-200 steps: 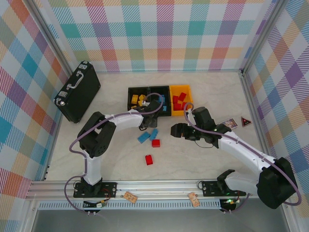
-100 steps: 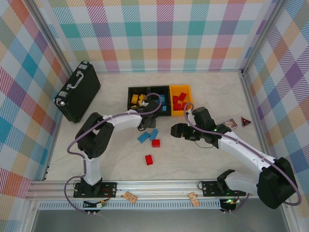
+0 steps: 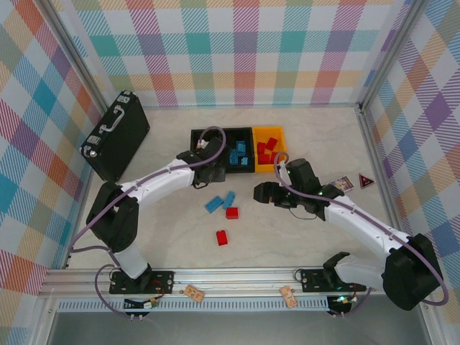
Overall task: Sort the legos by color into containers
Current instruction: Pick up the lego from the center of the table, then place the lego in the container.
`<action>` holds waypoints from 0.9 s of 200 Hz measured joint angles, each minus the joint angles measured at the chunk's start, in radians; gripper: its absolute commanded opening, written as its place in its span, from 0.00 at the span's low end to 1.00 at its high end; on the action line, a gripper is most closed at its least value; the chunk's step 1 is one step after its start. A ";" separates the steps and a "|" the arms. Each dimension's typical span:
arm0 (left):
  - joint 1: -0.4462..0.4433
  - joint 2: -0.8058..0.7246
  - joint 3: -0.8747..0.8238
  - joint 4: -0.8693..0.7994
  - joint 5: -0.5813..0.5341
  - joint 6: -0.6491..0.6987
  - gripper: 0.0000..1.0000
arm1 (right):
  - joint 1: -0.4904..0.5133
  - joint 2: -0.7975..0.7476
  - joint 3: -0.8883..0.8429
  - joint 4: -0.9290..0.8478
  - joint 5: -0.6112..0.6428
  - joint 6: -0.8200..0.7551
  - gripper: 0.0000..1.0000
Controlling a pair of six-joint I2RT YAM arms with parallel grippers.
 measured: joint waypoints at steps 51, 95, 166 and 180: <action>0.127 0.047 0.194 -0.046 0.054 0.012 0.39 | 0.000 0.002 0.000 0.003 -0.002 0.004 0.69; 0.212 0.226 0.369 -0.074 0.129 0.019 0.40 | 0.000 0.002 0.000 0.002 -0.002 0.004 0.69; 0.232 0.498 0.651 -0.214 0.129 0.019 0.42 | 0.000 0.006 0.000 0.002 -0.001 0.004 0.69; 0.232 0.511 0.661 -0.230 0.121 0.018 0.43 | 0.000 0.007 0.000 0.002 -0.001 0.004 0.69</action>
